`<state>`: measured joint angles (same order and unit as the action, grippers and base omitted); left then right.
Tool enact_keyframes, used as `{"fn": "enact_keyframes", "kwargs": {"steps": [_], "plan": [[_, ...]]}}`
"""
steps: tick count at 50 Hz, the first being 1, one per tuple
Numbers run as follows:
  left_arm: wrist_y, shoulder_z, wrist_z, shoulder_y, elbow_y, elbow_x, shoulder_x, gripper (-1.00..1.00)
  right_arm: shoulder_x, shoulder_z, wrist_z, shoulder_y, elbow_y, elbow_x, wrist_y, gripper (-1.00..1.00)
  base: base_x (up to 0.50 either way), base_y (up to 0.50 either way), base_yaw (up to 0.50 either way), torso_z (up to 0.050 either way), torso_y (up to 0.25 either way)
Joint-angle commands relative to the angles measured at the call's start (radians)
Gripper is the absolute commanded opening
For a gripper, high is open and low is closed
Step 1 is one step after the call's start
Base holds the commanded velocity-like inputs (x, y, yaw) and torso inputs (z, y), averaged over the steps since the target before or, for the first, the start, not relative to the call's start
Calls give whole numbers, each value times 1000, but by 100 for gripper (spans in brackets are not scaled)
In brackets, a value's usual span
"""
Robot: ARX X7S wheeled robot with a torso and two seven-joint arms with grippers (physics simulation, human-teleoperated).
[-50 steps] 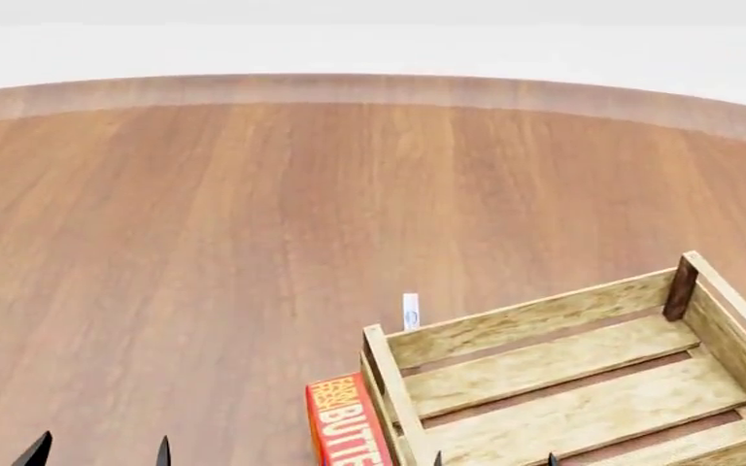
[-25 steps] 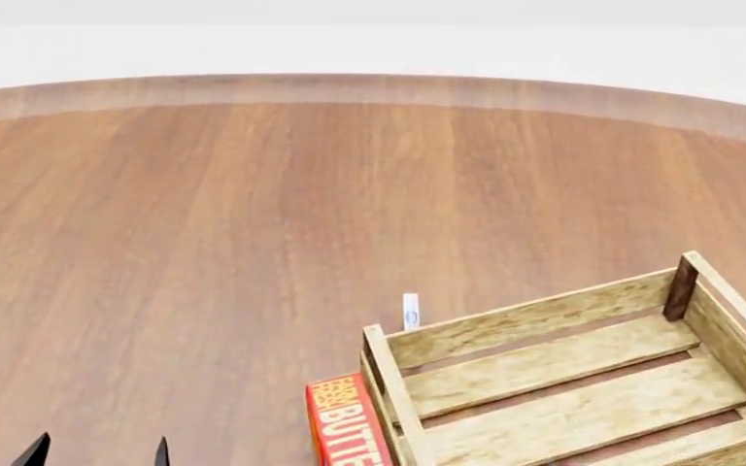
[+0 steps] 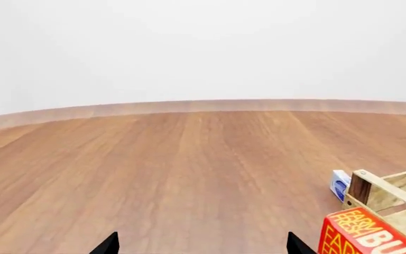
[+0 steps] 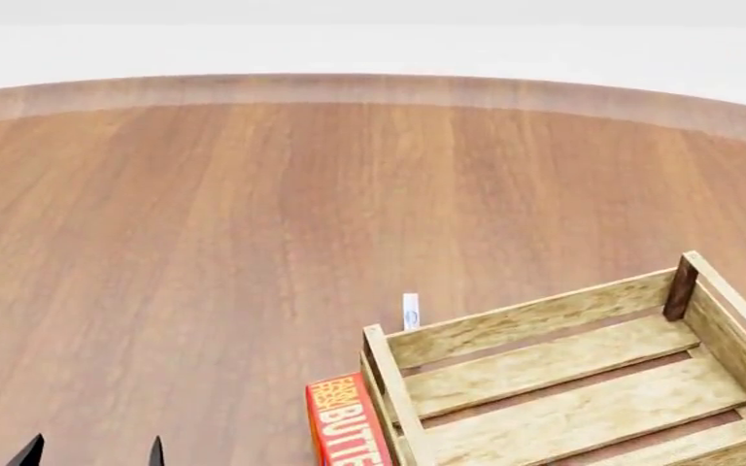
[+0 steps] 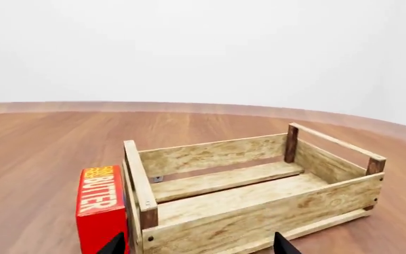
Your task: Pick up the tomato sauce, and put it in the wooden tray.
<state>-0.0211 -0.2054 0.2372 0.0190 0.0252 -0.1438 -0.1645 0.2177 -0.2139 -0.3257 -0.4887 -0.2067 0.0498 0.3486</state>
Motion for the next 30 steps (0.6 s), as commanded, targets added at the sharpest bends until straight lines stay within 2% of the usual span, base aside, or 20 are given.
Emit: {"fn": "enact_keyframes", "kwargs": {"steps": [1,11,30], "plan": [[4,19,-16,4,-13,-1,13,100,-4,16,5,-141,56,-8,188,100,0,0,0,0,0],[10,14,-10,7,-19,-8,9,100,-1,16,2,-149,128,27,248,100,0,0,0,0,0],[8,1,3,5,-12,-16,-2,100,-30,5,-4,27,340,75,142,100,0,0,0,0,0]]}}
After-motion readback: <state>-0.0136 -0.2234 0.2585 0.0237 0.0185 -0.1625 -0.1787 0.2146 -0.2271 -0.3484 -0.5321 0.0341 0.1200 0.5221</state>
